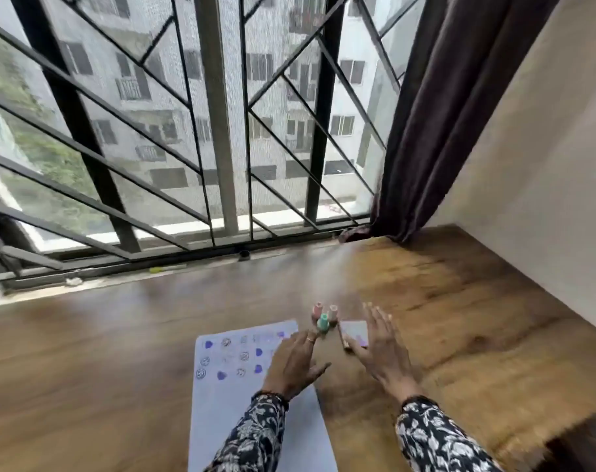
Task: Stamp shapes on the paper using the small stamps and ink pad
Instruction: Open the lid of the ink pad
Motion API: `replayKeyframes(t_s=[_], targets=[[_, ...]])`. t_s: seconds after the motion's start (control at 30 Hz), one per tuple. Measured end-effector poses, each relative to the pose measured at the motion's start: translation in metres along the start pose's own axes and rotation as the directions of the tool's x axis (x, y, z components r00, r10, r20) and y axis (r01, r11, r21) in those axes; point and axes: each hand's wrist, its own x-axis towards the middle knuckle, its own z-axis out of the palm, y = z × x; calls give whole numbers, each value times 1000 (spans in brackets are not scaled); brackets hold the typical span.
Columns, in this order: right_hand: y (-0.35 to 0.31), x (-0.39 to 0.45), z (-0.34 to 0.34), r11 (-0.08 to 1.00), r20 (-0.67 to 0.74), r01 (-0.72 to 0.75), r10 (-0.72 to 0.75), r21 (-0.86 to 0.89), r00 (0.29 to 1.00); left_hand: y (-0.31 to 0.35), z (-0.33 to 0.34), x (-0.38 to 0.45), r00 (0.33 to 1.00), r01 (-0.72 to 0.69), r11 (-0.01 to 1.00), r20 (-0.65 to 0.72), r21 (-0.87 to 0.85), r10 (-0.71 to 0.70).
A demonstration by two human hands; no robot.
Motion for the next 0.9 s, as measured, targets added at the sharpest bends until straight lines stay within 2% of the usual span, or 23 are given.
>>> replayKeyframes(t_s=[0.1,0.2,0.27,0.4,0.47,0.63,0.77,0.9], targets=[[10,2,12,991,80,-130,127,37,989,10,15,12,1000,21,996,-6,-86,-21],[7,3,21,958,54,-274,270,87,961,19,31,22,1000,24,981,2,-192,-24],[3,7,28,937,-2,-319,323,146,947,18,42,29,999,33,972,-15,-233,-38],[3,10,37,913,44,-386,383,136,923,14,56,40,993,104,956,-28,-274,-116],[5,10,41,915,39,-379,377,141,925,12,59,43,990,123,952,-32,-281,-137],[9,2,45,953,47,-258,253,160,966,13,59,43,983,134,937,-79,-321,-167],[9,-1,42,960,53,-237,232,149,971,17,53,41,979,119,919,-110,-376,-172],[8,4,33,946,68,-234,224,225,972,16,52,44,978,117,913,-116,-390,-175]])
